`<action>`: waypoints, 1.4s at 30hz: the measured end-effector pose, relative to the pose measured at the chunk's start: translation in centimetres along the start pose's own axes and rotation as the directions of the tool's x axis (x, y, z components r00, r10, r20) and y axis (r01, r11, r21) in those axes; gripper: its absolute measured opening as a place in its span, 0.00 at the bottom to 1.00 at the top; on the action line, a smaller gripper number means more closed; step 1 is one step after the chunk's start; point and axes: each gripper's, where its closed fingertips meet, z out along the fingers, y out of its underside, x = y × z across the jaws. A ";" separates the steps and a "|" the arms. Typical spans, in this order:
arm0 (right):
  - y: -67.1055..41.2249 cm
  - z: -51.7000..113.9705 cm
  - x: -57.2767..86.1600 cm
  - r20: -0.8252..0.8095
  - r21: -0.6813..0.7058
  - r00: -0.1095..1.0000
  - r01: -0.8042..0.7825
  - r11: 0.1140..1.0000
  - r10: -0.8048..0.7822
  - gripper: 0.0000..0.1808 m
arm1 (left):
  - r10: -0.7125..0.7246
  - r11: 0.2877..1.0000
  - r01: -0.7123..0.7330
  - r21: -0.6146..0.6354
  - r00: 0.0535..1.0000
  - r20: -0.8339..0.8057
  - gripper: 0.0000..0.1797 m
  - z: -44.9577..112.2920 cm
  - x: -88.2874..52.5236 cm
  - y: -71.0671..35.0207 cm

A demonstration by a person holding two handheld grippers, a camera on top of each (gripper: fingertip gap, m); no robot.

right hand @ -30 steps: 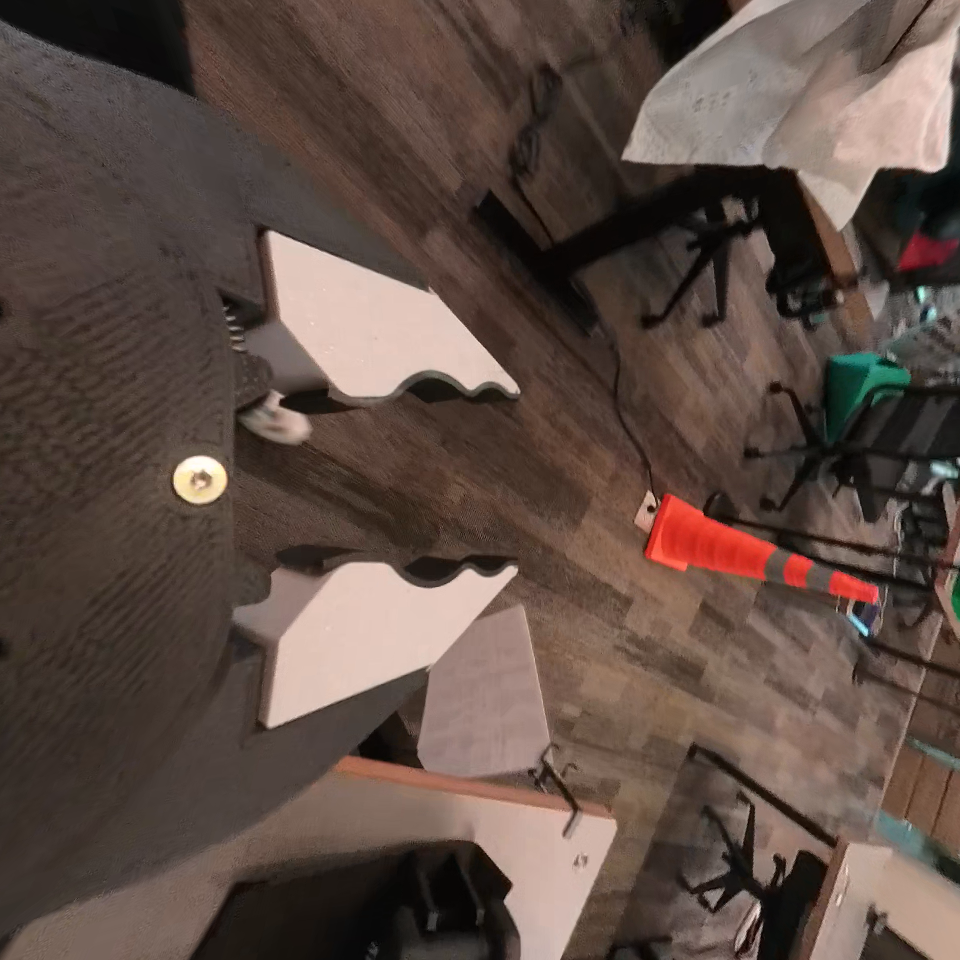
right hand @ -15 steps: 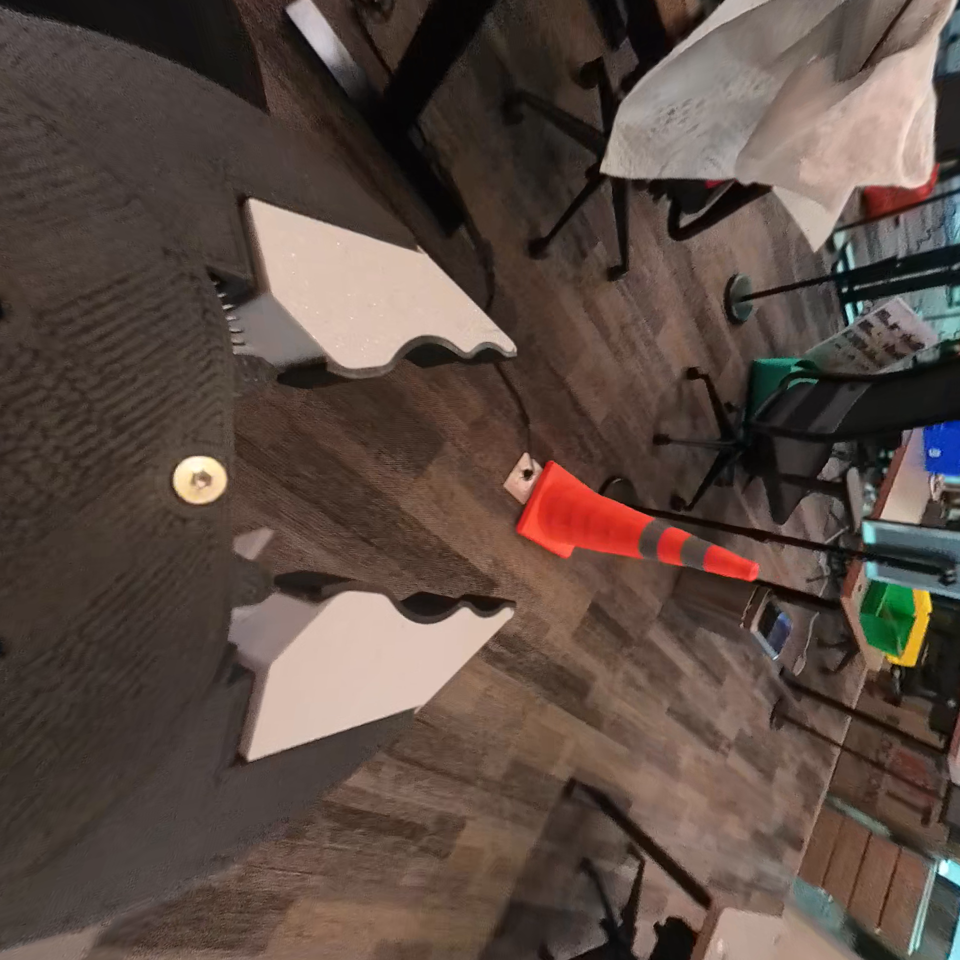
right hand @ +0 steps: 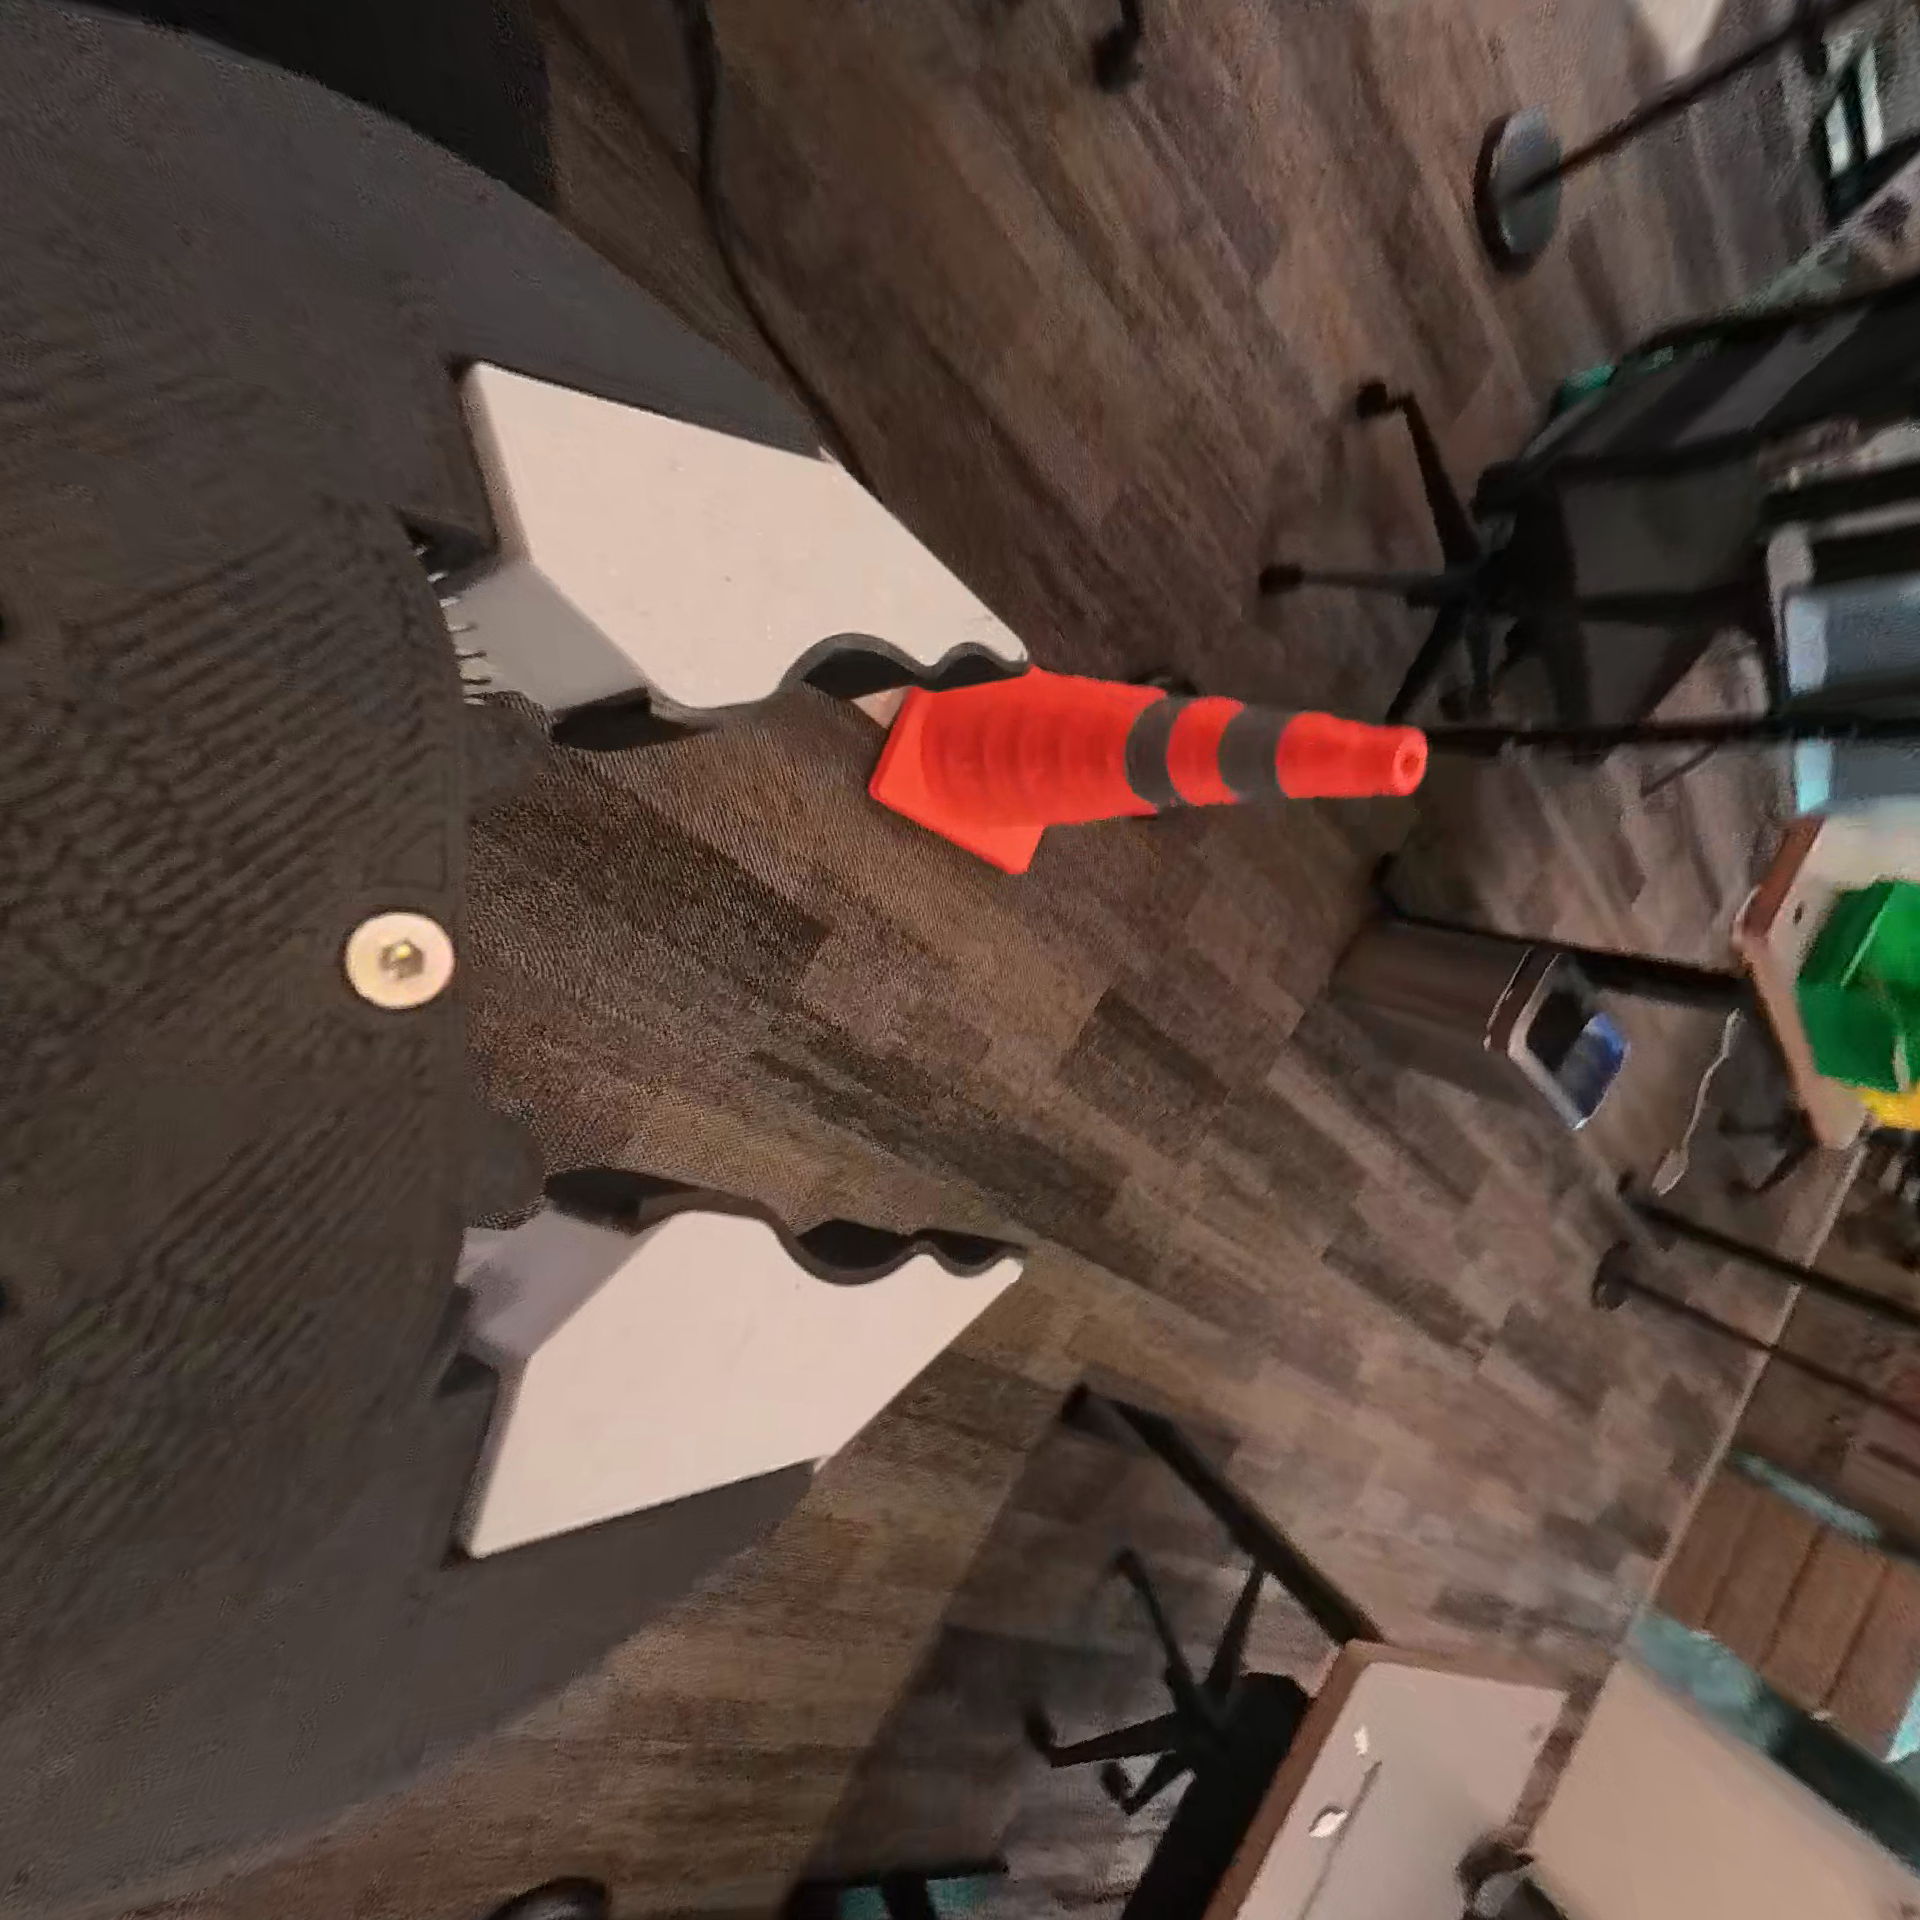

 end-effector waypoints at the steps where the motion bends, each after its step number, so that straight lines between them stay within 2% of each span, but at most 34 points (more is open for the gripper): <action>1: -0.2 1.9 2.1 -0.022 -0.023 1.000 -0.013 1.000 0.013 0.58 | -0.002 1.000 0.002 -0.004 1.000 -0.015 0.00 3.0 -0.8 -1.8; 8: 0.9 14.1 17.1 -0.230 -0.126 0.971 -0.104 0.987 0.072 0.63 | 0.071 0.997 -0.072 0.002 0.988 -0.137 0.00 24.9 -3.7 -12.3; 12: 1.2 25.9 24.3 -0.222 -0.159 0.969 -0.149 0.976 0.112 0.65 | 0.083 0.997 -0.083 0.002 0.990 -0.114 0.01 38.9 -6.7 -16.5; 15: -1.9 37.7 29.8 -0.167 -0.169 0.985 -0.062 0.984 0.033 0.64 | 0.051 0.999 -0.050 0.004 0.996 -0.071 0.01 49.4 -10.4 -19.6; 18: -8.9 51.1 32.9 -0.035 -0.129 0.999 0.005 0.992 -0.009 0.63 | -0.008 0.999 0.008 -0.033 1.000 0.000 0.01 59.0 -15.7 -22.0; 23: -25.0 68.8 31.7 0.188 0.044 0.963 0.186 0.982 -0.191 0.59 | -0.044 0.996 0.052 -0.068 0.993 0.106 0.01 71.8 -24.6 -26.9; 25: -29.9 74.5 30.7 0.237 0.113 0.939 0.228 0.967 -0.249 0.55 | -0.067 0.995 0.077 -0.064 0.987 0.145 0.00 76.5 -28.4 -28.6; 28: -34.0 82.6 30.1 0.311 0.147 0.909 0.241 0.959 -0.276 0.53 | -0.091 0.992 0.106 -0.063 0.975 0.204 0.00 84.5 -34.7 -30.0; 31: -36.2 91.6 31.9 0.295 0.175 0.888 0.312 0.934 -0.352 0.52 | -0.066 0.993 0.086 -0.076 0.970 0.234 0.00 93.9 -41.2 -30.4; 35: -37.3 105.7 35.5 0.281 0.104 0.886 0.355 0.929 -0.370 0.51 | -0.006 0.995 0.033 -0.098 0.966 0.259 0.00 108.0 -50.6 -29.9; 42: -39.0 126.1 37.2 0.385 -0.104 0.886 0.320 0.942 -0.259 0.47 | 0.102 0.953 -0.005 -0.303 0.947 0.306 0.01 130.3 -64.5 -22.2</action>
